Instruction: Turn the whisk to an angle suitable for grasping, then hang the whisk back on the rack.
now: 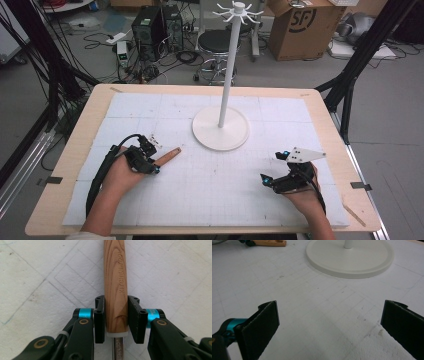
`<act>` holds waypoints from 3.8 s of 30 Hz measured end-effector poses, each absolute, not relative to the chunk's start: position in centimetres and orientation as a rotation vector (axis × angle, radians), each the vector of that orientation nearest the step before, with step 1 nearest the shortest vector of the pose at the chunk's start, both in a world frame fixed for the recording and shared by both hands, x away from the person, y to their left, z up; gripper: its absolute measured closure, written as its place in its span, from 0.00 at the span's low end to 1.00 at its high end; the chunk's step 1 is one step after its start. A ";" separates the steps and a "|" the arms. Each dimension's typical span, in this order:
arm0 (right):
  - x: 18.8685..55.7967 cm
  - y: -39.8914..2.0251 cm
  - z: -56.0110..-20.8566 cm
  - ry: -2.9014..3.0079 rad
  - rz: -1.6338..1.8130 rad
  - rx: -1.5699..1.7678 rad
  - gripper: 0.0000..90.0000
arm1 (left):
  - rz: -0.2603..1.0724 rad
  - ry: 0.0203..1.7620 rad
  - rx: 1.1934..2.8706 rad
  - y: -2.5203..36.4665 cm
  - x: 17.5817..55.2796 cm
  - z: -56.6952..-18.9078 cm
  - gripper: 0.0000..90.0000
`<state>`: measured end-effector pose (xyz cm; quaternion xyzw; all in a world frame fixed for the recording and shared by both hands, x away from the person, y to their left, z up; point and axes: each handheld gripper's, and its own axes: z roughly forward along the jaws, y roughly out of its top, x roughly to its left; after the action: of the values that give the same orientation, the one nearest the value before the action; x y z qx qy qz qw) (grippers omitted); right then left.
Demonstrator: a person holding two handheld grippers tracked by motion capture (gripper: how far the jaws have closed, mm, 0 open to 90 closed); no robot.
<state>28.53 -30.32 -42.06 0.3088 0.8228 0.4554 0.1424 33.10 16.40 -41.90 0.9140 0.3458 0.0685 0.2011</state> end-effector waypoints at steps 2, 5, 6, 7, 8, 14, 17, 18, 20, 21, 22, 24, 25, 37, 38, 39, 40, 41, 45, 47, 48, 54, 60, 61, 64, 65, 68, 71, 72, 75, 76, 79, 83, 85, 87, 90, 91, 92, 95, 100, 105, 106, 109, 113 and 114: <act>28.5 -30.3 -42.1 2.374 1.314 0.892 0.01 | 0.175 0.949 2.543 16.4 33.0 -41.7 0.78; 28.6 -30.3 -42.1 2.374 1.308 0.891 0.01 | 0.199 0.921 2.510 16.3 32.7 -41.2 0.78; 28.6 -30.3 -42.1 2.376 1.308 0.890 0.01 | 0.205 0.917 2.506 16.3 32.6 -40.9 0.78; 28.6 -30.3 -42.2 2.379 1.306 0.886 0.01 | 0.216 0.908 2.505 16.3 32.5 -40.7 0.78; 28.6 -30.3 -42.2 2.379 1.307 0.888 0.01 | 0.216 0.893 2.511 16.2 32.5 -40.3 0.78; 28.6 -30.3 -42.2 2.377 1.307 0.889 0.01 | 0.218 0.831 2.487 15.9 32.3 -38.5 0.78; 28.6 -30.2 -42.3 2.381 1.303 0.886 0.01 | 0.183 0.835 2.522 15.5 32.6 -39.1 0.78; 28.6 -30.2 -42.3 2.381 1.304 0.887 0.01 | 0.175 0.839 2.566 15.1 32.7 -39.8 0.78; 28.6 -30.2 -42.2 2.383 1.302 0.888 0.01 | 0.170 0.838 2.582 14.8 32.8 -40.2 0.78; 28.6 -30.2 -42.3 2.382 1.307 0.888 0.01 | 0.167 0.835 2.598 14.7 32.9 -40.6 0.78; 28.6 -30.2 -42.3 2.382 1.307 0.888 0.01 | 0.167 0.839 2.610 14.5 32.9 -40.9 0.78; 28.6 -30.3 -42.3 2.379 1.311 0.892 0.01 | 0.158 0.840 2.634 14.2 33.1 -41.5 0.78; 28.6 -30.3 -42.3 2.379 1.311 0.891 0.01 | 0.151 0.842 2.634 14.2 33.1 -41.6 0.78; 28.6 -30.3 -42.4 2.383 1.308 0.888 0.01 | 0.124 0.864 2.663 14.1 33.8 -41.7 0.66; 28.6 -30.2 -42.4 2.385 1.310 0.887 0.01 | 0.137 0.853 2.681 13.9 34.0 -41.8 0.62; 28.6 -30.2 -42.4 2.386 1.310 0.886 0.01 | 0.137 0.853 2.681 13.9 34.0 -41.8 0.60; 28.6 -30.2 -42.4 2.386 1.310 0.886 0.01 | 0.135 0.841 2.691 13.9 34.1 -41.8 0.60; 28.6 -30.2 -42.4 2.390 1.303 0.883 0.01 | 0.126 0.848 2.687 13.9 34.2 -41.8 0.61; 28.6 -30.0 -42.4 2.394 1.299 0.880 0.01 | 0.123 0.846 2.683 13.9 34.2 -41.9 0.62; 28.6 -29.9 -42.4 2.398 1.294 0.875 0.01 | 0.122 0.854 2.682 13.9 34.2 -41.8 0.64; 28.6 -29.8 -42.4 2.400 1.295 0.875 0.01 | 0.123 0.856 2.679 13.9 34.1 -41.8 0.66; 28.6 -29.8 -42.3 2.396 1.303 0.869 0.01 | 0.127 0.858 2.674 13.9 34.1 -41.7 0.77; 28.7 -30.0 -42.3 2.389 1.316 0.876 0.01 | 0.145 0.842 2.625 14.1 33.6 -41.5 0.78; 28.7 -30.0 -42.3 2.386 1.321 0.881 0.01 | 0.148 0.843 2.600 14.3 33.5 -41.2 0.78; 28.6 -30.2 -42.2 2.378 1.331 0.890 0.01 | 0.127 0.848 2.499 14.9 33.3 -40.2 0.78; 28.6 -30.2 -42.2 2.378 1.331 0.890 0.01 | 0.116 0.859 2.445 15.0 33.1 -39.8 0.78; 28.6 -30.2 -42.1 2.372 1.338 0.889 0.01 | 0.074 0.820 2.339 15.5 32.8 -38.5 0.78; 28.6 -30.1 -42.1 2.375 1.333 0.884 0.01 | 0.063 0.784 2.265 15.9 32.4 -37.3 0.78; 28.6 -30.1 -42.1 2.372 1.336 0.886 0.01 | 0.063 0.758 2.228 16.0 32.2 -36.4 0.78; 28.6 -30.2 -41.9 2.361 1.341 0.891 0.01 | 0.083 0.723 2.210 15.9 32.0 -35.5 0.78; 28.6 -30.2 -41.9 2.361 1.341 0.891 0.01 | 0.082 0.710 2.196 15.9 32.0 -35.2 0.78; 28.6 -30.2 -41.8 2.354 1.346 0.887 0.01 | 0.079 0.681 2.151 15.8 31.8 -34.3 0.78; 28.5 -30.0 -42.0 2.366 1.330 0.887 0.01 | 0.092 0.665 2.121 15.8 31.8 -33.8 0.78; 28.4 -30.0 -42.0 2.372 1.327 0.889 0.01 | 0.092 0.662 2.107 15.9 31.9 -33.7 0.78; 28.3 -30.1 -41.9 2.368 1.332 0.890 0.01 | 0.083 0.659 2.087 16.1 32.0 -33.6 0.78; 28.3 -30.2 -41.9 2.363 1.334 0.896 0.01 | 0.067 0.651 2.037 16.3 32.4 -33.4 0.78; 28.3 -30.2 -41.9 2.363 1.331 0.896 0.01 | 0.060 0.650 2.016 16.4 32.6 -33.3 0.78; 28.3 -30.2 -42.0 2.362 1.327 0.895 0.01 | 0.054 0.644 1.998 16.5 32.8 -33.1 0.78; 28.3 -30.2 -42.1 2.372 1.315 0.892 0.01 | 0.041 0.626 1.954 16.5 33.3 -32.7 0.78; 28.7 -29.9 -42.3 2.384 1.300 0.891 0.01 | 0.036 0.590 1.902 16.1 34.2 -31.7 0.78; 28.7 -29.6 -42.6 2.404 1.278 0.884 0.01 | 0.036 0.560 1.848 15.6 35.2 -30.3 0.78; 28.7 -29.6 -42.6 2.404 1.278 0.884 0.01 | 0.039 0.556 1.851 15.5 35.4 -30.0 0.78; 28.7 -29.6 -42.7 2.406 1.285 0.881 0.01 | 0.055 0.538 1.854 14.8 36.1 -29.0 0.78; 28.5 -29.7 -43.0 2.411 1.283 0.883 0.01 | 0.055 0.492 1.832 14.1 37.0 -27.5 0.78; 28.5 -29.7 -43.0 2.412 1.285 0.880 0.01 | 0.052 0.488 1.818 13.9 37.2 -27.2 0.78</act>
<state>28.54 -29.67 -43.00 0.3038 0.8323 0.4435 0.1349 37.23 13.91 -27.23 0.7807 0.2094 0.0225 0.5884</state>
